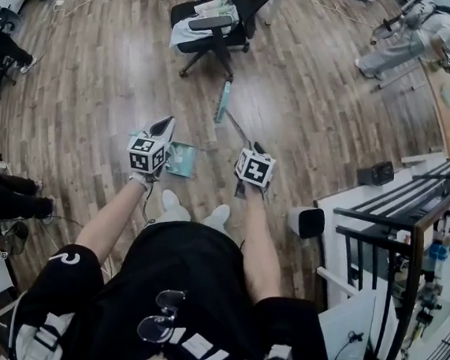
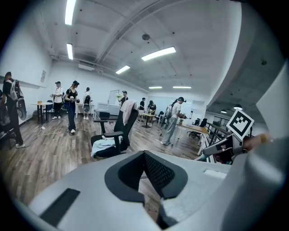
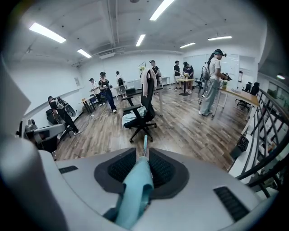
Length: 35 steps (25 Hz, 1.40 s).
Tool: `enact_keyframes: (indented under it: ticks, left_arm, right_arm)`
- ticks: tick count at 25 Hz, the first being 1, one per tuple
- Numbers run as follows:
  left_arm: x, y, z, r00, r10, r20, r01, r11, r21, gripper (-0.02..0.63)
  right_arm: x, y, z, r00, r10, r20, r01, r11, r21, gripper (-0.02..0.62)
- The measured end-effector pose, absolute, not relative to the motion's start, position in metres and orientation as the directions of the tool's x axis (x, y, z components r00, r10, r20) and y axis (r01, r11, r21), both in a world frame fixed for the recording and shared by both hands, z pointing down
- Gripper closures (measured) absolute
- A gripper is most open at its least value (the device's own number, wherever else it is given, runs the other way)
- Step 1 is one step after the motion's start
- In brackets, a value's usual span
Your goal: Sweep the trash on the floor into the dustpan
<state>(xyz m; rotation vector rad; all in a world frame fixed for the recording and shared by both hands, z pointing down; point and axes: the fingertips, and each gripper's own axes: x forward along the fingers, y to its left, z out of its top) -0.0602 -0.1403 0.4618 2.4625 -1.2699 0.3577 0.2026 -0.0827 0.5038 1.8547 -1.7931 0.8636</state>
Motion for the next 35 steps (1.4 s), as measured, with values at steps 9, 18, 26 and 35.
enact_keyframes:
  ticks: [9, 18, 26, 35]
  left_arm:
    - [-0.061, -0.138, 0.468, 0.543, -0.744, 0.39, -0.837, -0.518, 0.179, 0.607]
    - [-0.065, -0.143, 0.469, 0.538, -0.749, 0.387, -0.841, -0.51, 0.183, 0.607]
    - [-0.063, -0.144, 0.467, 0.538, -0.748, 0.388, -0.84, -0.513, 0.177, 0.607]
    - [-0.066, -0.145, 0.462, 0.54, -0.75, 0.383, -0.839, -0.514, 0.175, 0.607]
  right_arm:
    - [0.22, -0.068, 0.522, -0.028, -0.699, 0.715, -0.987, -0.094, -0.13, 0.512]
    - [0.219, -0.069, 0.531, -0.045, -0.677, 0.734, -0.987, -0.084, -0.137, 0.512]
    - [0.22, -0.07, 0.529, -0.047, -0.68, 0.731, -0.987, -0.082, -0.14, 0.512]
    - [0.217, -0.072, 0.526, -0.051, -0.686, 0.726, -0.987, -0.077, -0.142, 0.512]
